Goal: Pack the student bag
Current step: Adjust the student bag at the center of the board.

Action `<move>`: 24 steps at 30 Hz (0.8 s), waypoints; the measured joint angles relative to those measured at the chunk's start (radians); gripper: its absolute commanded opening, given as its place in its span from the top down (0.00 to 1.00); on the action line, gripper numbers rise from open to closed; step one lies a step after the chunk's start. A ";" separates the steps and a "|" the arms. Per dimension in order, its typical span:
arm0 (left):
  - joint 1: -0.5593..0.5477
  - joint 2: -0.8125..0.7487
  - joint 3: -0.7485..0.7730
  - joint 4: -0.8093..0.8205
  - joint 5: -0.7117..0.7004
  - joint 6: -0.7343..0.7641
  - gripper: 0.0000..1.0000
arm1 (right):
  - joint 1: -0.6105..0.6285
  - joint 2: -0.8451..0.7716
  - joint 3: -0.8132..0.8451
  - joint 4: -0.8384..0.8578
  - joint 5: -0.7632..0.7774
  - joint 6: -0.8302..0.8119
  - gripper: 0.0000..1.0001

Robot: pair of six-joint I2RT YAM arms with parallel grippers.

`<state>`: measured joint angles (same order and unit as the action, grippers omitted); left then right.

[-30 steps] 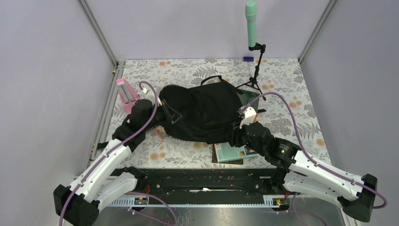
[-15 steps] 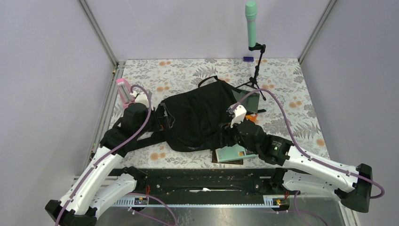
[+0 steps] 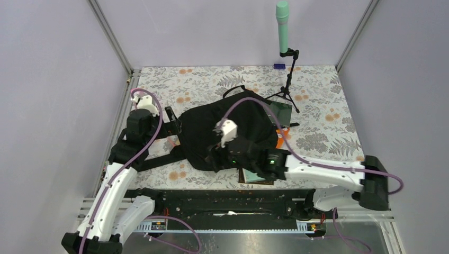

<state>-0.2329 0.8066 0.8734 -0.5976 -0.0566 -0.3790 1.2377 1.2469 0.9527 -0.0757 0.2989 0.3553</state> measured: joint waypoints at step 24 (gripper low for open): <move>0.074 -0.159 -0.080 0.076 -0.083 0.024 0.01 | 0.059 0.637 0.549 -0.103 0.270 -0.044 0.95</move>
<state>-0.1589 0.6479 0.7929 -0.5217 -0.1394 -0.3553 1.2968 1.8835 1.5013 -0.1787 0.5686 0.3115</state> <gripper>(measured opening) 0.986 0.284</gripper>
